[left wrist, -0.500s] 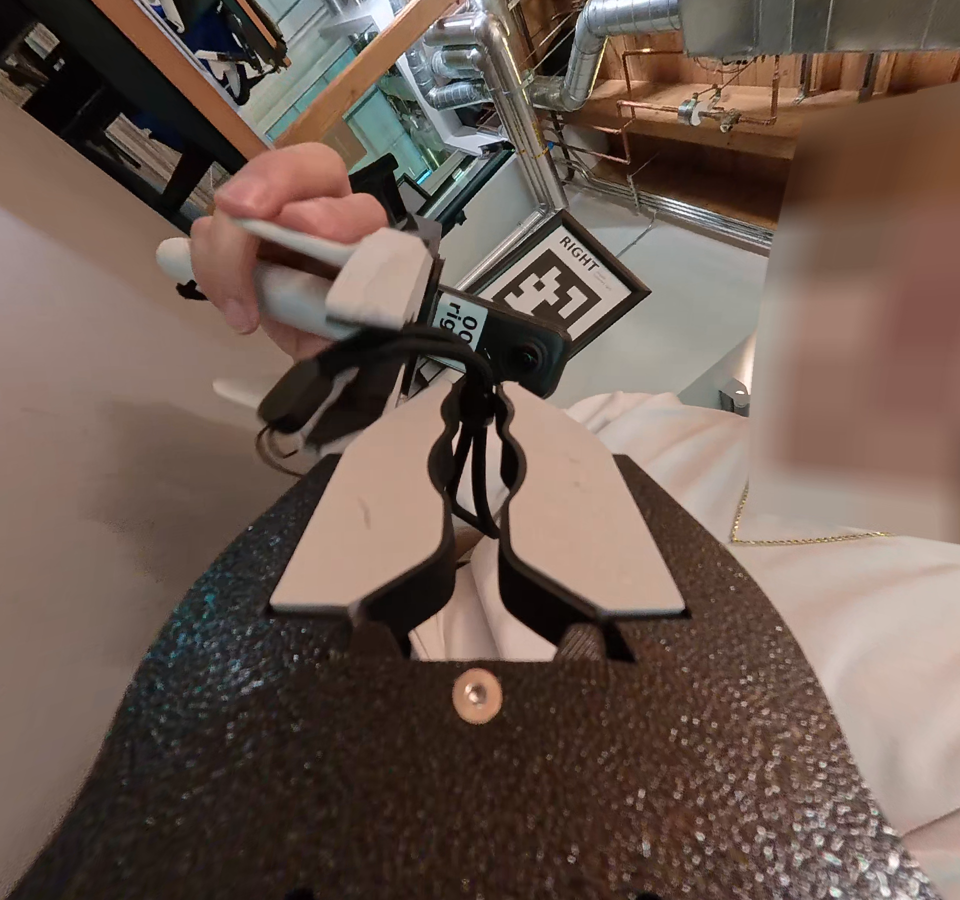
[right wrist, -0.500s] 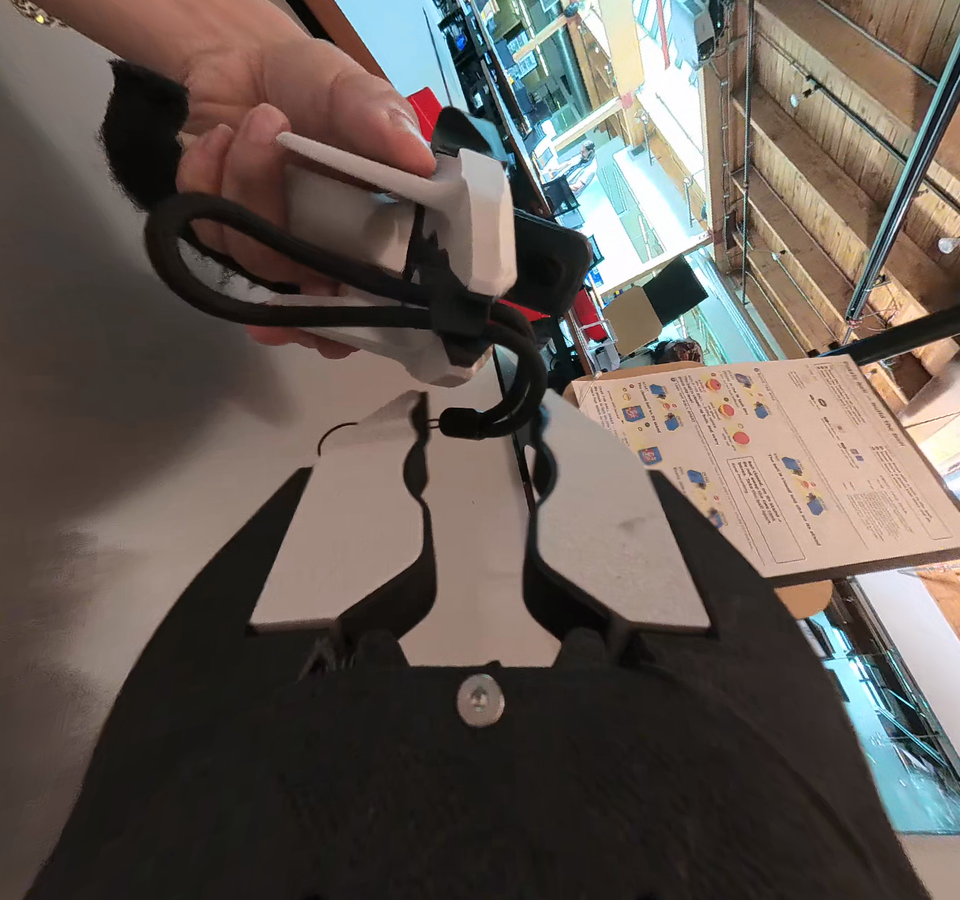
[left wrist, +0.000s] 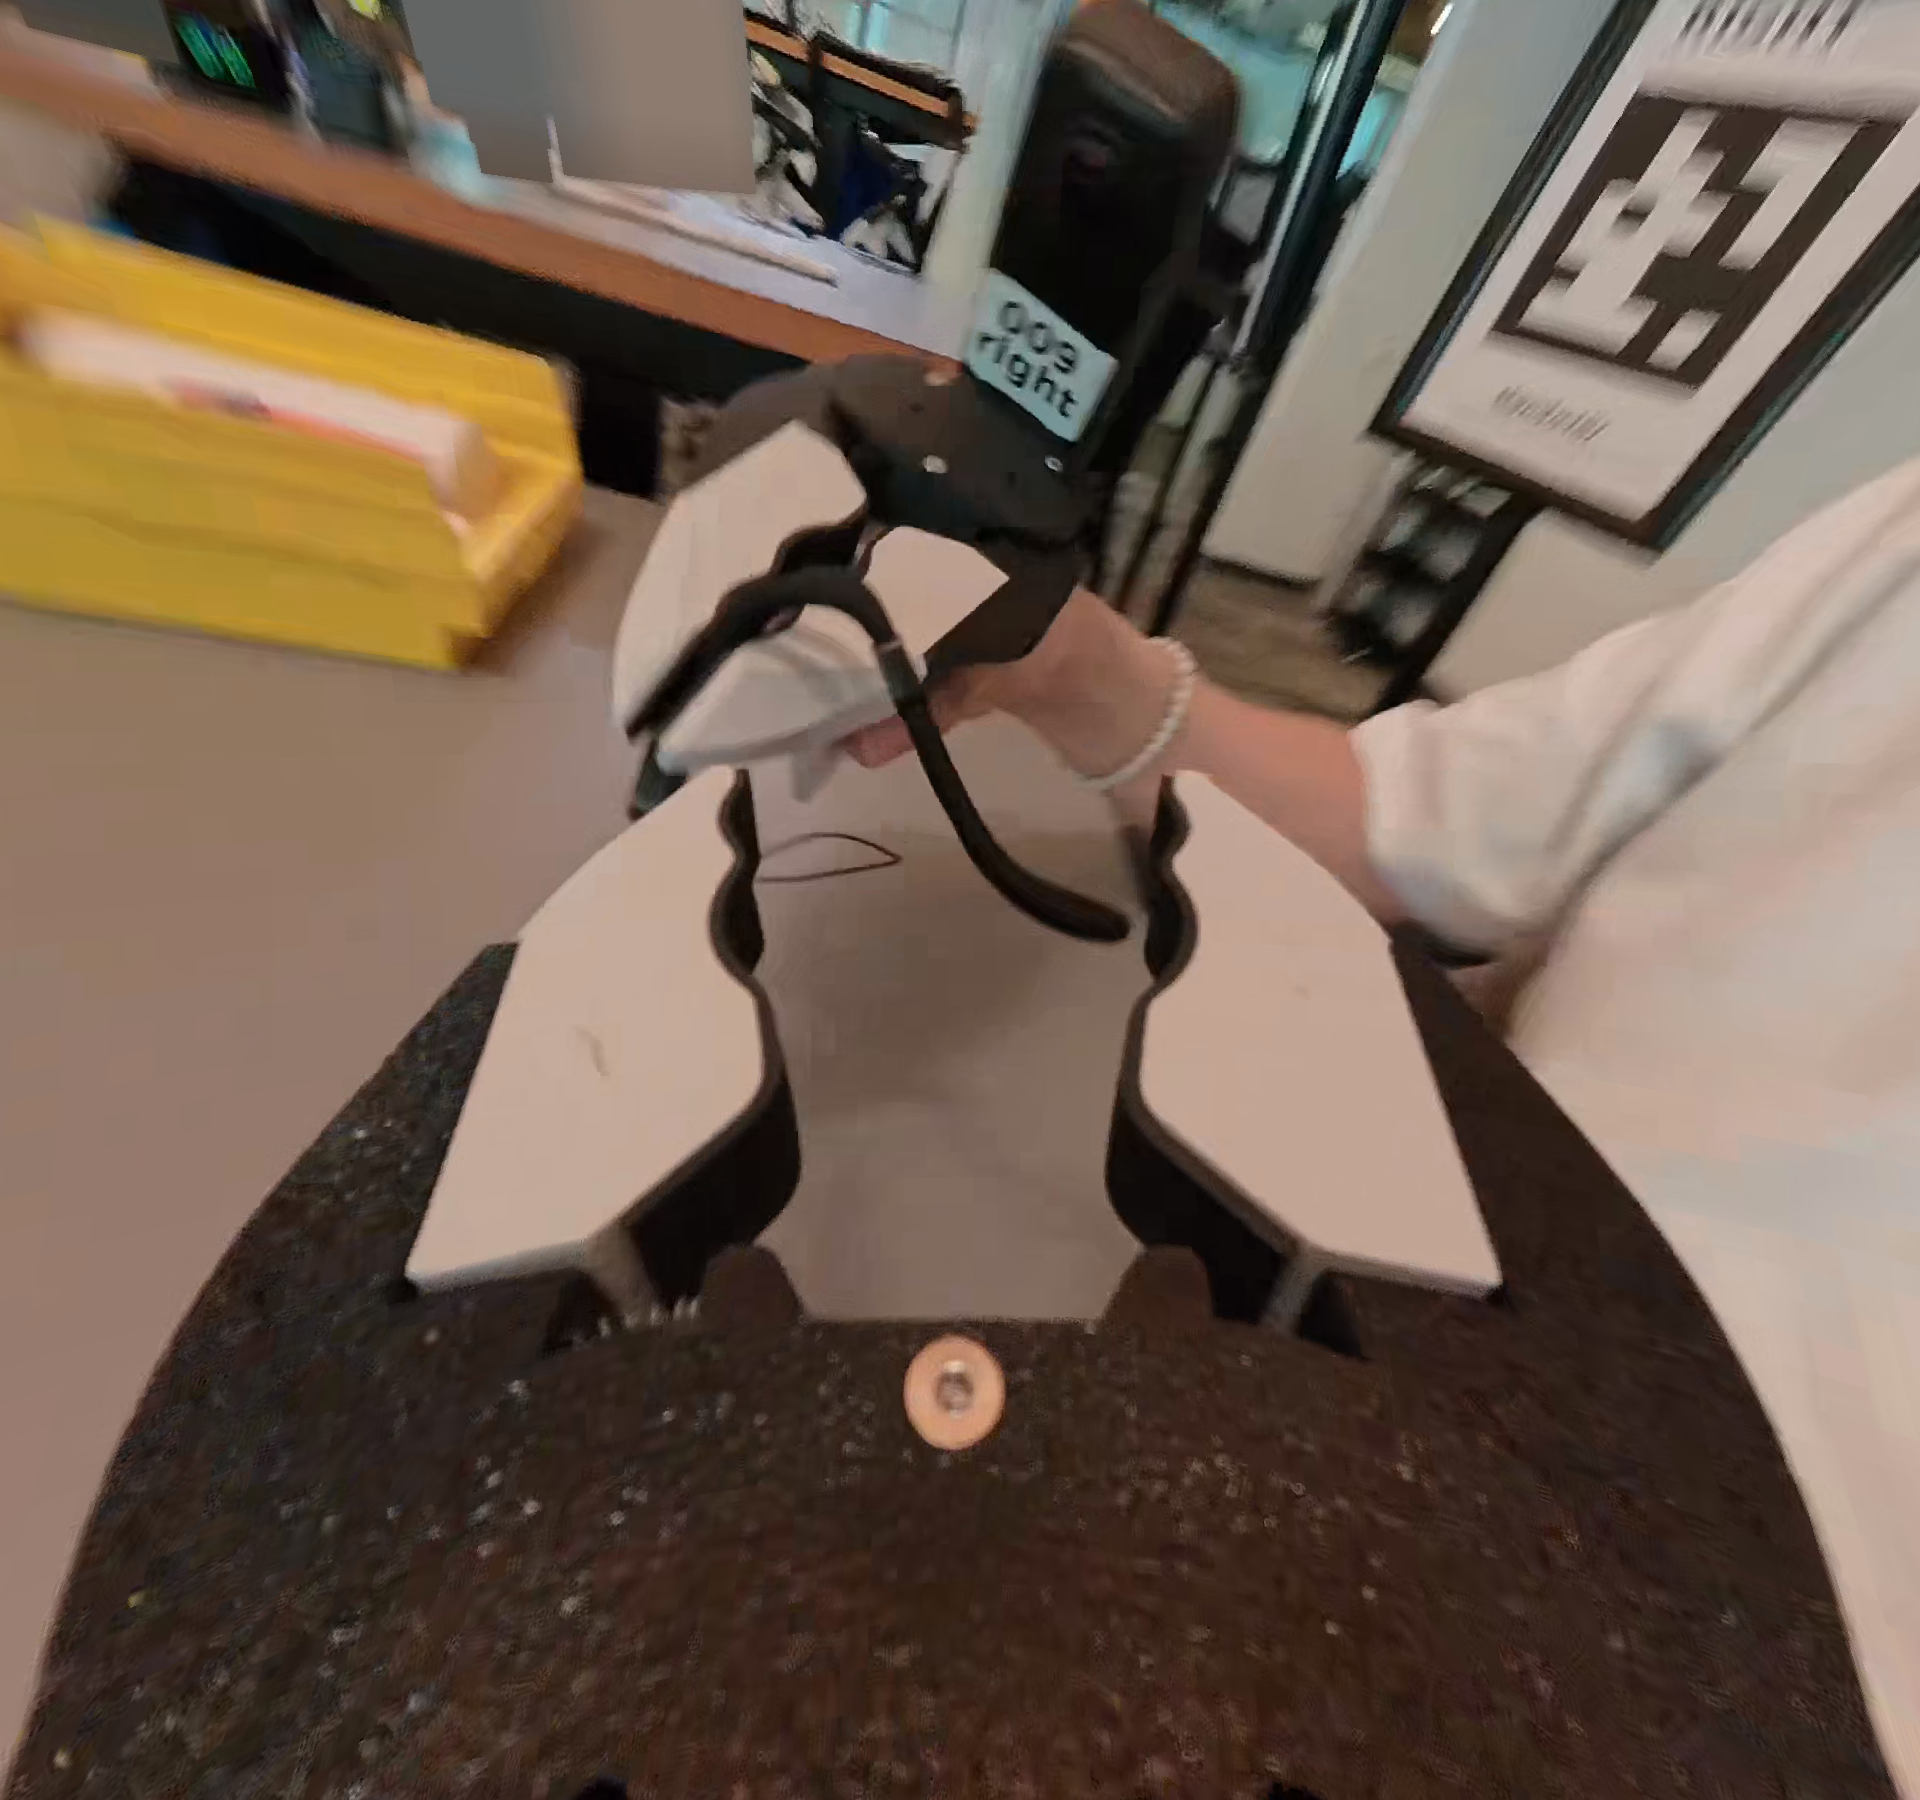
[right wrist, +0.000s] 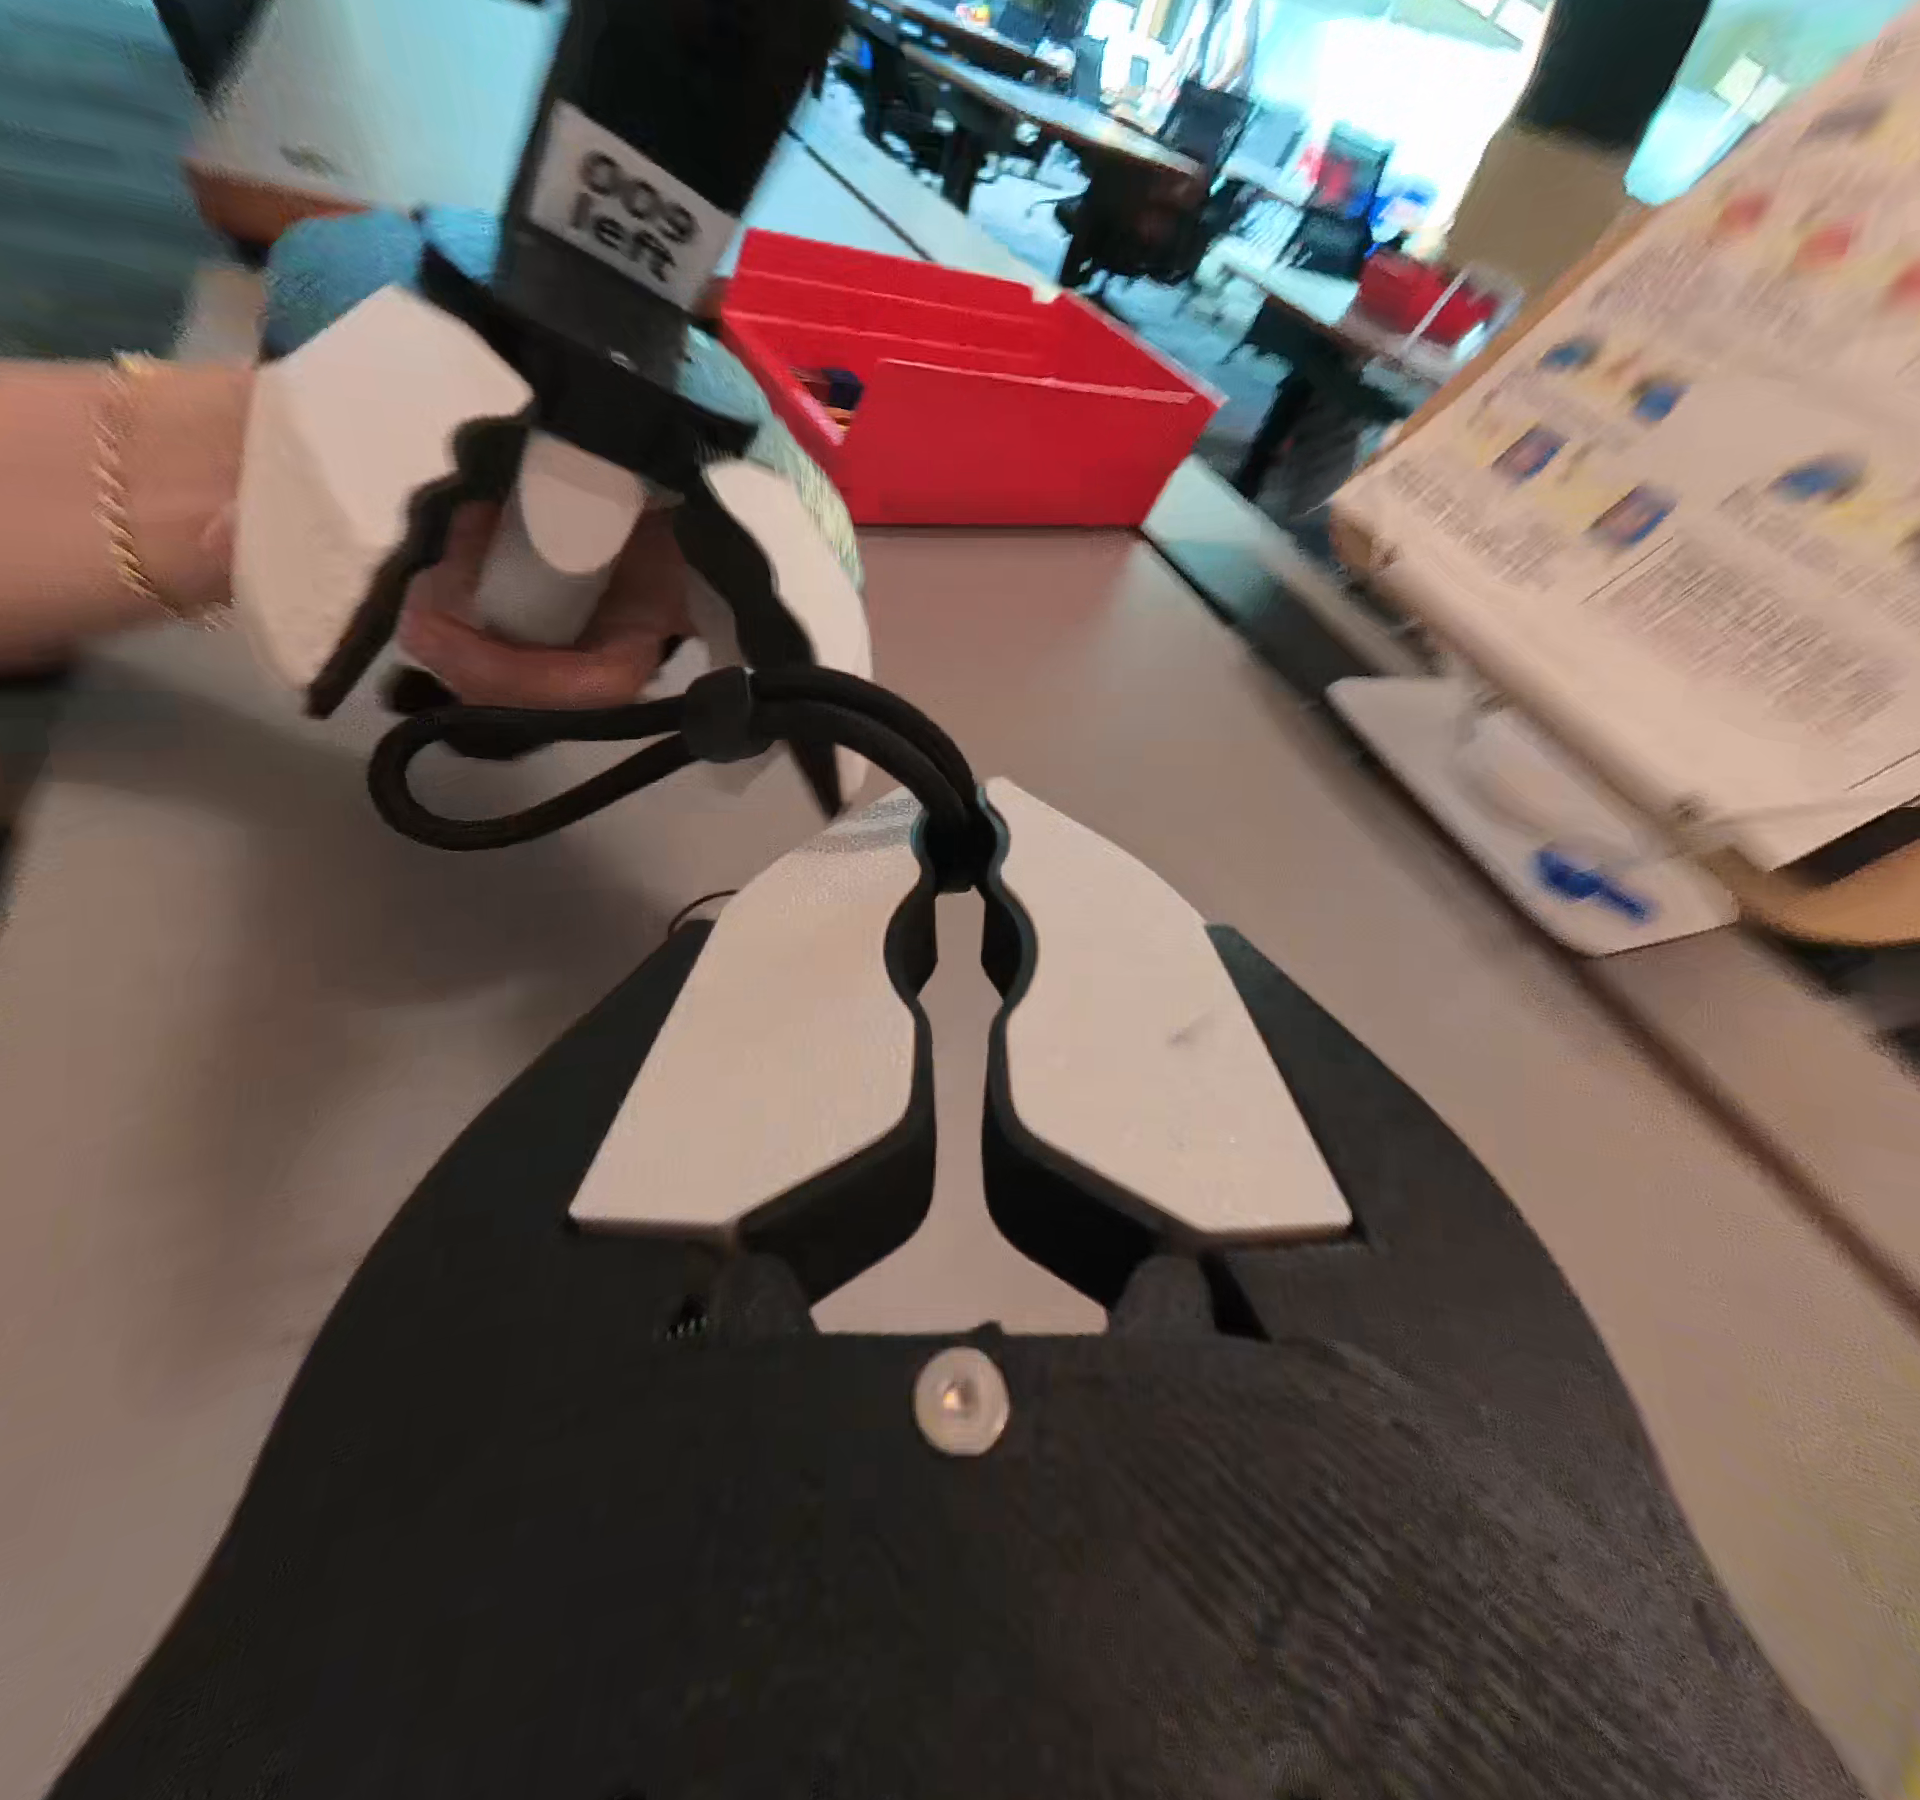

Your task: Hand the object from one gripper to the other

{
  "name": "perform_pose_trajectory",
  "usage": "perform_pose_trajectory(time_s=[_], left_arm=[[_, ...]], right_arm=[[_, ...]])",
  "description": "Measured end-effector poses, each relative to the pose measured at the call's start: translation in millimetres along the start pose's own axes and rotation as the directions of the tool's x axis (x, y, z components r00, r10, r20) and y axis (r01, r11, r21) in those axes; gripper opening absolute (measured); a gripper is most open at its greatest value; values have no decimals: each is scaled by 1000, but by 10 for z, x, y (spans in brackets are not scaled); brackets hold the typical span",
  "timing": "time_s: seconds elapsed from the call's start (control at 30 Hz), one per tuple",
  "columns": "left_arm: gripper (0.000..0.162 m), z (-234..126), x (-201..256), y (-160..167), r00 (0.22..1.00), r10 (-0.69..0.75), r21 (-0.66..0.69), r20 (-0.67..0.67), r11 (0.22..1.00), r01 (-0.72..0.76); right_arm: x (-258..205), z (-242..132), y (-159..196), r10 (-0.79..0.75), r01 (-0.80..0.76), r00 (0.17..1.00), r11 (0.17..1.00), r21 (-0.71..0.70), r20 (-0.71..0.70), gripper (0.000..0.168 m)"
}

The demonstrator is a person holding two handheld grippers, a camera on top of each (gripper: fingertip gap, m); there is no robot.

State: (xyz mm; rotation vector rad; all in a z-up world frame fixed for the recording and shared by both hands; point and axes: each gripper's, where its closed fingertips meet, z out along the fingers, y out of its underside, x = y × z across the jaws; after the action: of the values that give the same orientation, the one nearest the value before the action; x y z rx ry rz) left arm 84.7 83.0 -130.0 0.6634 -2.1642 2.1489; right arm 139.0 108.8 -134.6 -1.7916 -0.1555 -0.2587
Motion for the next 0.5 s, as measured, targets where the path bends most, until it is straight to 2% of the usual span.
perform_pose_trajectory(time_s=[0.1, 0.2, 0.23, 0.33, 0.43, 0.5], left_arm=[[78, -59, 31, -111, 929, 340, -18, 143, 940, -341], [73, -125, 42, -206, 812, 534, -25, 235, 838, -545], [67, -137, 62, -206, 795, 561, -21, 232, 819, -573], [68, -164, 83, -176, 768, 604, -27, 214, 789, -614], [73, -210, 71, -112, 732, 652, -80, 198, 755, -651], [75, -240, 155, -90, 747, 649, -68, 145, 760, -647]], right_arm=[[-31, -9, 31, 220, -220, 972, 975, -7, 88, 3], [-165, -5, 77, 420, -412, 883, 908, -80, 211, 3], [-197, 0, 85, 466, -457, 852, 885, -95, 238, 3], [-289, 17, 126, 557, -539, 775, 829, -148, 298, 3], [-280, 35, 193, 567, -540, 776, 824, -173, 276, 3], [-276, 25, 196, 573, -544, 772, 820, -179, 277, 3]])
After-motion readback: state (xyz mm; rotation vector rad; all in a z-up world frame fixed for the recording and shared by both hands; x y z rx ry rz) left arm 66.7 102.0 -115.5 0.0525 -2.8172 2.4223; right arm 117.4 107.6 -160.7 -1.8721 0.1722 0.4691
